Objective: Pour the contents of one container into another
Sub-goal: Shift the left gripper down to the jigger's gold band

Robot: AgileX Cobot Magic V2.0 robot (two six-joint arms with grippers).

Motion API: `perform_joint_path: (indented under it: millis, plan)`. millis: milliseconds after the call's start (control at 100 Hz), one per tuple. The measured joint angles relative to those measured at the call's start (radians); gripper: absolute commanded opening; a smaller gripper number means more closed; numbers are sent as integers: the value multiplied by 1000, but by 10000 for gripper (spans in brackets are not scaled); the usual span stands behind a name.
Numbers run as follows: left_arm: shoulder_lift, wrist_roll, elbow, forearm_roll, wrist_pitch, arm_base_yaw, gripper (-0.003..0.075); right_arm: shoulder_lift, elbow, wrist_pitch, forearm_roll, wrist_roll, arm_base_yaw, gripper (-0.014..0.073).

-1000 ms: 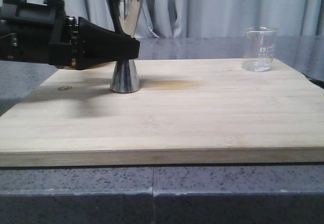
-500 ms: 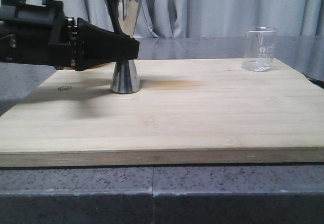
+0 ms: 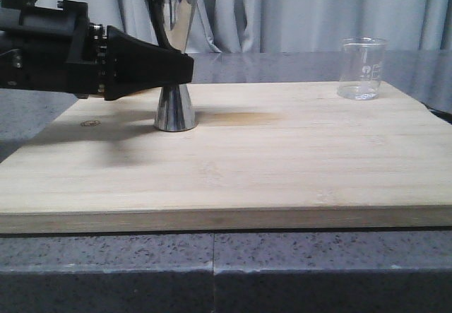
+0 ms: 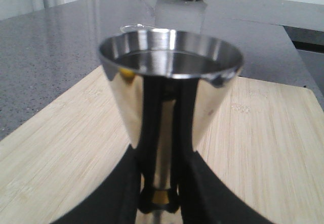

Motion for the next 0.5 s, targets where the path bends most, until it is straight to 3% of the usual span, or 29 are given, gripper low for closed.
perform_joint_path:
  millis: [180,500]
  plan:
    - [0,0,0,0,0,0,122,0,0,0,0,0,0,544]
    - [0,-30,9,30,-31,0,279,0,0,0,0,2,0,544]
